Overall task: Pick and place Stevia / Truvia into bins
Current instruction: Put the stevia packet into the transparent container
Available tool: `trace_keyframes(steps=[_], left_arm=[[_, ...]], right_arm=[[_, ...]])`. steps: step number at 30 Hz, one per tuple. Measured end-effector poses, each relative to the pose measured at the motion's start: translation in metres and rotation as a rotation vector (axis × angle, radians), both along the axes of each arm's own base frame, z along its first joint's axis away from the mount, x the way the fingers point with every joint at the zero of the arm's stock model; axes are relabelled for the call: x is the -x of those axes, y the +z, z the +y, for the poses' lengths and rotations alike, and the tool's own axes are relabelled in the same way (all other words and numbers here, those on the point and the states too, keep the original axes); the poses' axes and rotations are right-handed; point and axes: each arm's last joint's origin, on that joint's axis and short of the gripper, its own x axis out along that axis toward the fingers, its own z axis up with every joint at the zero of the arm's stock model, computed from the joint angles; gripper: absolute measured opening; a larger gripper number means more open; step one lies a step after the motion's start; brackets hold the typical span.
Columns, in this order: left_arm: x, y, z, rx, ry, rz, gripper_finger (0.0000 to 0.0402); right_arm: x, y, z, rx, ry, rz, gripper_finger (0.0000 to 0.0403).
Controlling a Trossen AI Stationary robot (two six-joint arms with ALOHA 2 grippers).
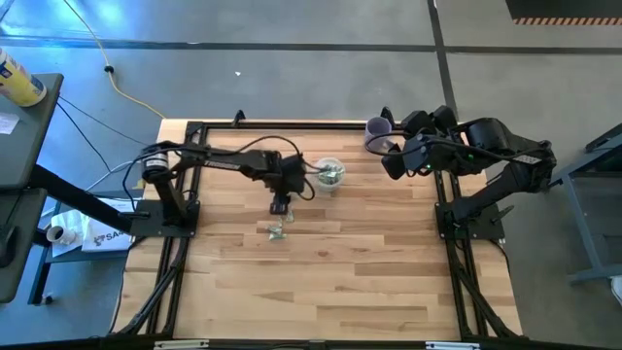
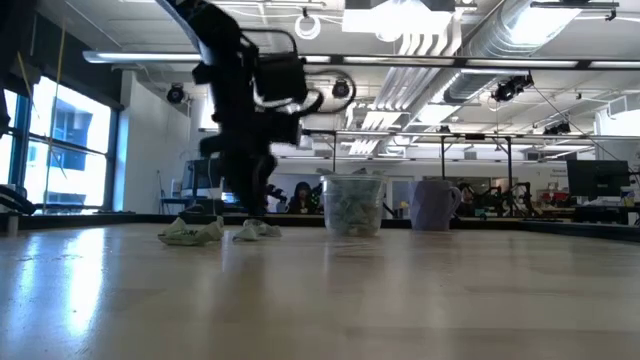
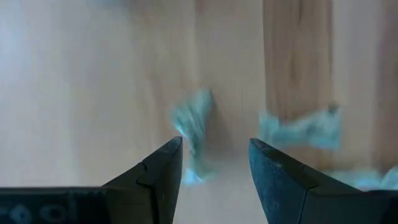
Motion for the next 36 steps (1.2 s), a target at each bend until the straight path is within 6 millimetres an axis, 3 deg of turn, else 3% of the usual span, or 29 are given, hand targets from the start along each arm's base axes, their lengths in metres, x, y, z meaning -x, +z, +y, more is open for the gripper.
trace_keyframes(steps=[3, 9, 12, 16, 18, 20, 24, 27, 29, 32, 34, 36], left_arm=[[0.006, -0.018, -0.001, -0.015, -0.021, 0.017, 0.0216], [0.011, -0.032, -0.002, -0.057, -0.03, -0.053, 0.0203], [0.012, -0.034, 0.0, -0.062, -0.023, -0.051, 0.0151], [0.011, -0.032, 0.002, -0.105, -0.002, -0.046, 0.0033], [0.01, -0.027, 0.004, -0.139, 0.05, -0.042, 0.0023], [0.007, -0.01, 0.003, -0.195, 0.114, -0.048, 0.0033], [0.0, 0.046, -0.001, -0.305, 0.182, -0.158, 0.0022], [-0.013, 0.086, -0.001, -0.318, 0.249, -0.428, 0.0022], [-0.024, 0.102, 0.001, -0.293, 0.248, -0.617, 0.0022], [-0.041, 0.082, 0.011, -0.299, 0.21, -0.631, 0.0022], [-0.049, 0.05, 0.018, -0.253, 0.192, -0.514, 0.0023], [-0.059, 0.033, 0.019, -0.173, 0.19, -0.484, 0.0031]], right_arm=[[0.0, 0.0, 0.0, -0.004, 0.001, 0.0, 0.0314], [0.0, 0.0, 0.0, -0.002, -0.008, -0.008, 0.0314], [0.0, 0.0, 0.0, -0.006, -0.014, -0.015, 0.0314], [0.0, 0.0, 0.0, -0.006, -0.014, -0.015, 0.0314], [0.0, 0.0, 0.0, -0.006, -0.013, -0.014, 0.0314], [0.0, 0.0, 0.0, -0.006, -0.013, -0.014, 0.0314], [0.0, 0.0, 0.0, -0.003, -0.014, -0.013, 0.0314], [0.0, 0.0, 0.0, 0.015, -0.012, -0.005, 0.0314], [0.0, 0.001, -0.001, 0.034, -0.021, -0.005, 0.0314], [0.0, 0.001, -0.001, 0.049, -0.027, -0.004, 0.0314], [0.0, 0.001, -0.001, 0.046, -0.027, -0.005, 0.0314], [0.0, 0.001, -0.001, 0.039, -0.023, -0.004, 0.0314]])
